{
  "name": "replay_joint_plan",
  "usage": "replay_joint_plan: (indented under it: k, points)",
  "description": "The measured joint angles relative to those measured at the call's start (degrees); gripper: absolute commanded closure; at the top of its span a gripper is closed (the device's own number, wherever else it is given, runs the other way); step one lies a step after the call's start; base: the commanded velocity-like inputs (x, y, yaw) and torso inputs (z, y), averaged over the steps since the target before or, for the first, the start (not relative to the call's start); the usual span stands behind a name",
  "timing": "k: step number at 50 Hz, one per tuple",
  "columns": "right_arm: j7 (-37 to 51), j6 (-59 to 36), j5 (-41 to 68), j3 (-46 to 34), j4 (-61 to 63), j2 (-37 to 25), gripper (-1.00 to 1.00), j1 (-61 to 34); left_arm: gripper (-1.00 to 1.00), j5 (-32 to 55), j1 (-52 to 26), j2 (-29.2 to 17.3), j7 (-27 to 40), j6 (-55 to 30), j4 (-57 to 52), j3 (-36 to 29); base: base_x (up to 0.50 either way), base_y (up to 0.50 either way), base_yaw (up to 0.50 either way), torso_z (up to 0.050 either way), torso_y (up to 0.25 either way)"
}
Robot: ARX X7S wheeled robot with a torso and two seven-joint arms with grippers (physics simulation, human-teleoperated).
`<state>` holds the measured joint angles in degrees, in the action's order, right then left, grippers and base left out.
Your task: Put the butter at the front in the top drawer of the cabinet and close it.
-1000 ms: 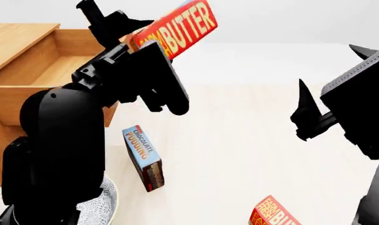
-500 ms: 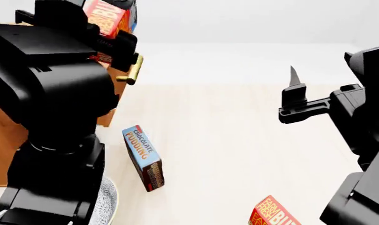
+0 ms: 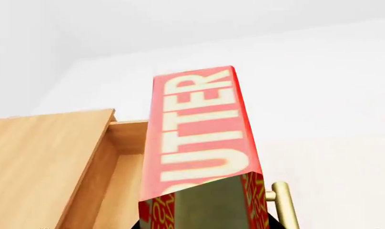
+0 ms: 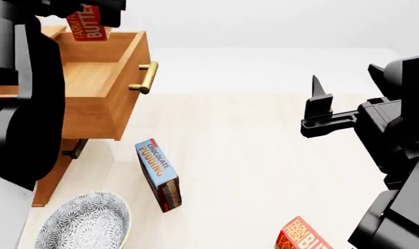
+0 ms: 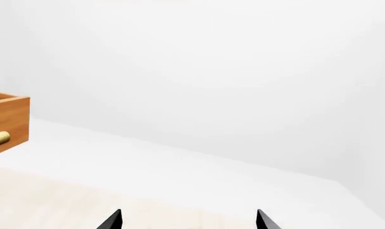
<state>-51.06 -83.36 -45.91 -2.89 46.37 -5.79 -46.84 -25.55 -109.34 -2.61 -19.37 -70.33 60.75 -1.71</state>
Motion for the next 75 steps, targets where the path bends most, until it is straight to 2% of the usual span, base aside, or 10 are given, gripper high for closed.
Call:
replay_joint_plan:
  k: [12, 24, 34, 50, 75]
  points:
    - [-0.2, 1.2, 1.2, 1.0, 0.4, 0.5, -1.0, 1.3, 1.0, 14.8, -4.6, -2.2, 8.5, 2.0, 10.9, -6.2, 0.0, 0.0, 0.0, 0.0, 0.001]
    - [-0.1, 2.3, 2.4, 2.1, 0.8, 0.8, -1.0, 2.9, 1.0, 22.2, -5.2, -4.0, 15.1, 2.1, 14.2, -9.5, 0.0, 0.0, 0.0, 0.001, 0.001]
    - [0.1, 3.3, 3.5, 3.2, 1.0, 1.2, -1.0, 4.3, 1.0, 24.7, -3.7, -4.9, 20.8, 4.5, 14.2, -9.0, 0.0, 0.0, 0.0, 0.0, 0.001]
    - [0.8, 4.4, 5.3, 3.8, 1.0, 1.6, -1.0, 6.0, 1.0, 26.1, 0.2, -6.0, 28.7, 8.2, 14.2, -4.2, 0.0, 0.0, 0.0, 0.001, 0.001]
    - [1.1, 4.7, 6.9, 3.8, 2.4, 1.0, -1.0, 8.2, 1.0, 26.1, 4.1, -7.7, 33.8, 10.6, 14.2, -0.3, 0.0, 0.0, 0.0, 0.0, 0.001]
